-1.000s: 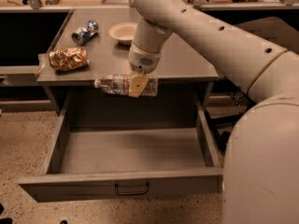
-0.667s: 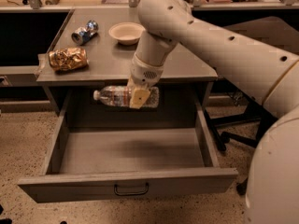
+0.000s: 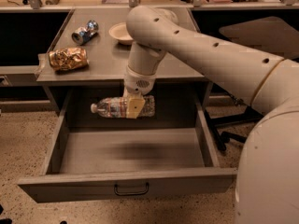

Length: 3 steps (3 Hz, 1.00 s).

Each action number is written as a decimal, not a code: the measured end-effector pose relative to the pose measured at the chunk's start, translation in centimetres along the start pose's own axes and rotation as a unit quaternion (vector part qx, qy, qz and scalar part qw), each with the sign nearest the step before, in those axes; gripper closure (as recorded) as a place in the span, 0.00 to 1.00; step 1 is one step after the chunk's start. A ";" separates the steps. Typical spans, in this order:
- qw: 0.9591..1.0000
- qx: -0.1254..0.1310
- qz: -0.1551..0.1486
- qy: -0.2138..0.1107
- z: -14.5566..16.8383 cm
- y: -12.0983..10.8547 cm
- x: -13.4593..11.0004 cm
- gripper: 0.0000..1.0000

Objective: Place water bottle into top drawer

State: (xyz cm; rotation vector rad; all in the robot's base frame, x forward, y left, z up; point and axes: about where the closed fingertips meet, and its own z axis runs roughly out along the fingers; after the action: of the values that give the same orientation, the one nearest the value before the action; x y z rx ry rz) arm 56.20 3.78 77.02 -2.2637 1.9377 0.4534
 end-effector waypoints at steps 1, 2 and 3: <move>1.000 -0.016 0.004 0.012 5.5 0.6 1.4 1.00; 1.000 0.002 -0.004 0.008 9.8 0.9 2.7 1.00; 1.000 0.025 -0.011 0.007 12.2 0.8 3.4 0.81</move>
Offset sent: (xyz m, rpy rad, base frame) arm -0.0245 0.0011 -0.1553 0.0282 -0.0854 0.0015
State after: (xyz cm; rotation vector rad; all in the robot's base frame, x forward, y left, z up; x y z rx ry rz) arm 54.11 3.95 64.54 -2.2600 1.9071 0.3841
